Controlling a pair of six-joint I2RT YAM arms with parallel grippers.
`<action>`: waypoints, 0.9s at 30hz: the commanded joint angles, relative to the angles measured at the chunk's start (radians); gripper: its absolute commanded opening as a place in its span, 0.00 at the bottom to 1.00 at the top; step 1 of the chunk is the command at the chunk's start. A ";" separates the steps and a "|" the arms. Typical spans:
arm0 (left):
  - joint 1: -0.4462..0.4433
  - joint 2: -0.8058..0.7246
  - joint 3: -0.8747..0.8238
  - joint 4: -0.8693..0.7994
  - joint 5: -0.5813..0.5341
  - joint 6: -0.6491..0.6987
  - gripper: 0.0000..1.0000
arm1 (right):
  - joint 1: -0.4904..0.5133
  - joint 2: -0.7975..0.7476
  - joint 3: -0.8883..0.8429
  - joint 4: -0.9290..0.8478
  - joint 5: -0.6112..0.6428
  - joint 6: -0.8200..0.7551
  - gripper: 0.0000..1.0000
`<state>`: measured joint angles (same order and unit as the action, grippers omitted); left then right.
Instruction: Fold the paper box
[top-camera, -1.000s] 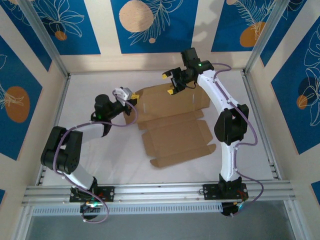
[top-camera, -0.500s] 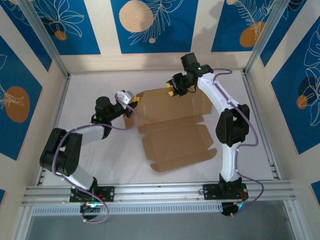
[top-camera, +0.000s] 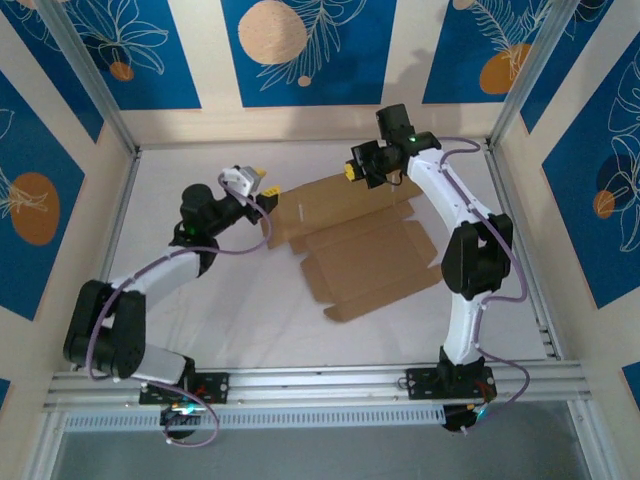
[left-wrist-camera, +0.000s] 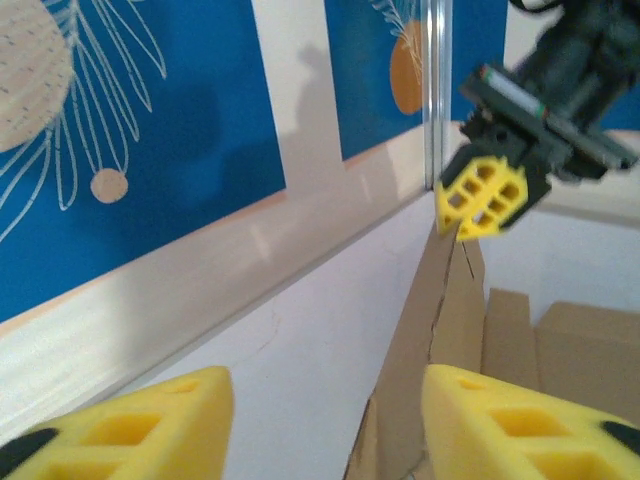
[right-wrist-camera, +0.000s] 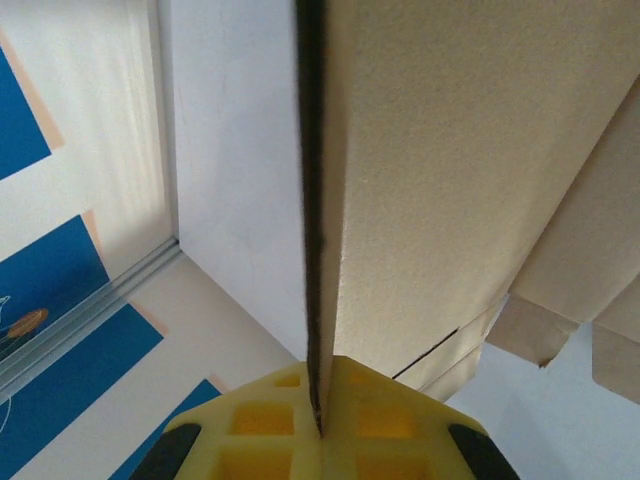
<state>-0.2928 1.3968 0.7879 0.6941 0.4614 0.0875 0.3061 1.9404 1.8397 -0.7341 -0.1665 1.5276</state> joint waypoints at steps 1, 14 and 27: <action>0.001 -0.071 0.081 -0.200 -0.030 -0.138 0.57 | 0.003 -0.077 -0.073 0.054 0.005 0.012 0.00; -0.010 0.073 0.315 -0.688 0.127 -1.207 0.45 | 0.017 -0.228 -0.340 0.249 0.016 -0.044 0.00; -0.091 -0.053 0.345 -0.985 -0.041 -1.114 0.49 | 0.025 -0.422 -0.828 0.948 0.027 -0.123 0.00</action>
<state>-0.3782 1.3548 1.1000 -0.1978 0.4614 -1.0233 0.3279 1.5570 1.0840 -0.0589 -0.1421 1.4441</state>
